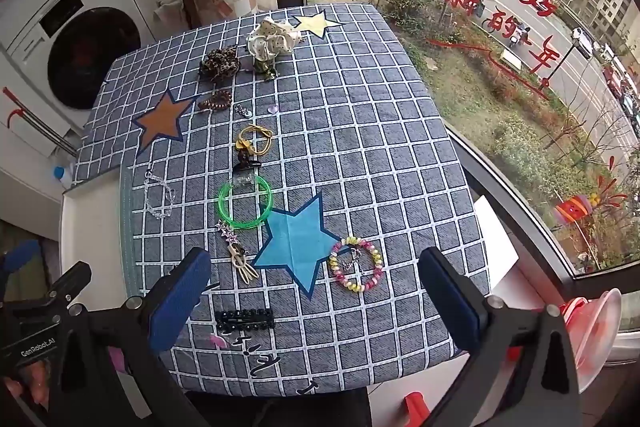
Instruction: Organize jewelry
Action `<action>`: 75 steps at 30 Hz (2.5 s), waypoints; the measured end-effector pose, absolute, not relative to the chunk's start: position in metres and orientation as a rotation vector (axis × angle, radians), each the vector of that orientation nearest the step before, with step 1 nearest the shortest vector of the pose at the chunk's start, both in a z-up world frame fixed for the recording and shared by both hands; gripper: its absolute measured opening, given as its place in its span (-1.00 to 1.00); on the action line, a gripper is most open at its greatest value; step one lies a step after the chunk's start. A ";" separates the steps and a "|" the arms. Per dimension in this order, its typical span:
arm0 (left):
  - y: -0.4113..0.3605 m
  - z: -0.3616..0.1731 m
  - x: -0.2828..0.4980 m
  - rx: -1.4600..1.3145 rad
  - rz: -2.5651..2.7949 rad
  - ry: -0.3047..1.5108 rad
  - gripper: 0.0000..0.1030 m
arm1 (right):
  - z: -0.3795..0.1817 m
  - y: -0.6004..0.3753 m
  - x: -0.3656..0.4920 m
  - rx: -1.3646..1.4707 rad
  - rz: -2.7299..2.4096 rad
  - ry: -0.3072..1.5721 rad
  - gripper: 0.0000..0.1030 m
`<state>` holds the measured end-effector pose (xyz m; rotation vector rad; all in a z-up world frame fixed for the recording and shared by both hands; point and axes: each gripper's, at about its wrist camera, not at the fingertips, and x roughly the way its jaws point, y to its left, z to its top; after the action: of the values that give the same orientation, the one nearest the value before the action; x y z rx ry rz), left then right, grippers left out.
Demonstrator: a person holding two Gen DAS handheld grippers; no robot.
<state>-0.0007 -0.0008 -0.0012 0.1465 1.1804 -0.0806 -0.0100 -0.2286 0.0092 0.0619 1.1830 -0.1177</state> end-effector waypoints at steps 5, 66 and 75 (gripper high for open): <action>0.003 0.005 0.000 0.118 -0.095 1.197 1.00 | 0.010 -0.229 -0.012 0.073 -0.132 1.177 1.00; 0.006 0.017 -0.013 0.122 -0.088 1.170 1.00 | 0.032 -0.219 -0.023 0.079 -0.079 1.145 1.00; 0.005 0.014 -0.013 0.124 -0.085 1.179 1.00 | 0.028 -0.219 -0.022 0.081 -0.080 1.156 1.00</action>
<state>-0.0129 0.0055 0.0139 0.1237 1.1791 -0.0852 -0.0219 -0.2190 0.0280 0.0810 1.1560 -0.0800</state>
